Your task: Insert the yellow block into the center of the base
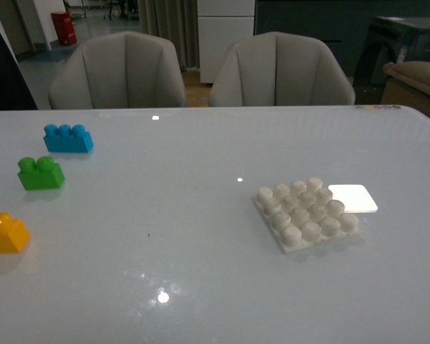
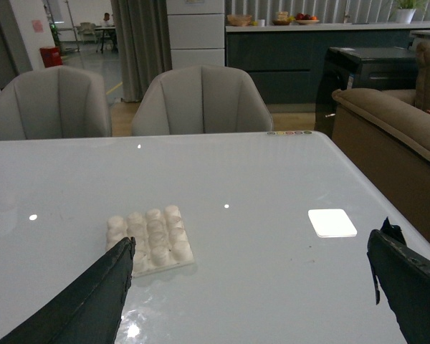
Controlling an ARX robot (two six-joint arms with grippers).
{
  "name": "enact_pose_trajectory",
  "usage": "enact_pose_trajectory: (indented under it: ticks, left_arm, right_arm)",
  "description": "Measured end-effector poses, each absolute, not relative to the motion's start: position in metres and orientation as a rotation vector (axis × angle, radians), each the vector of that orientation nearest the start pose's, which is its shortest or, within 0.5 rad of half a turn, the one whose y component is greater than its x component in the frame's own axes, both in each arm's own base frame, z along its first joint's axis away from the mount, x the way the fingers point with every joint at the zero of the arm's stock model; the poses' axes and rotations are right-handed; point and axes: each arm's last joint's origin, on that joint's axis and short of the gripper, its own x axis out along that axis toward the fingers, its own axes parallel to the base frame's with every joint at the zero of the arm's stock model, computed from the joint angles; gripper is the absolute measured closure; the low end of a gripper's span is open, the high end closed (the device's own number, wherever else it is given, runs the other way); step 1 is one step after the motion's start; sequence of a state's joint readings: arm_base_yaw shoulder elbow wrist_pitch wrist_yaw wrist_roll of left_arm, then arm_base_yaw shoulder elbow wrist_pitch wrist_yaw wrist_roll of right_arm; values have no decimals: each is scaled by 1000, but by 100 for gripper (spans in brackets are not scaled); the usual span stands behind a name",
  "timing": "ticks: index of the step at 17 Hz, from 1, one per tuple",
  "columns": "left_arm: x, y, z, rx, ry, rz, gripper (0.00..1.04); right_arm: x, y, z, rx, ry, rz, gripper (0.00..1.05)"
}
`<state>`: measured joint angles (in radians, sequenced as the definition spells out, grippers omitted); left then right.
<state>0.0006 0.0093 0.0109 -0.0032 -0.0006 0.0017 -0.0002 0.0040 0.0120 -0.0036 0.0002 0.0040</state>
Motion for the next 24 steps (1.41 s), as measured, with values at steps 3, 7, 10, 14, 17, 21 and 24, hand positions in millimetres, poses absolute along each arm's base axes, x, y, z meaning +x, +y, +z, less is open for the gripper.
enact_pose_trajectory:
  ticks: [3,7,10,14,17,21,24]
  left_arm:
    - [98,0,166,2,2,1,7]
    - [98,0,166,2,2,1,7]
    - [98,0,166,2,2,1,7]
    - [98,0,166,2,1,1,7]
    - [98,0,166,2,2,1,7]
    - [98,0,166,2,2,1,7]
    - [98,0,166,2,2,1,7]
  right_arm:
    - [97,0,167,4,-4,0,6]
    - [97,0,167,4,-4,0,6]
    - [97,0,167,4,-4,0,6]
    - [104,-3,164,58,108,-72,6]
    - [129,-15,197,68,14,-74,6]
    - [230,-26,234,85,52,-44,6]
    - [306,-19,204,101,306,5,6]
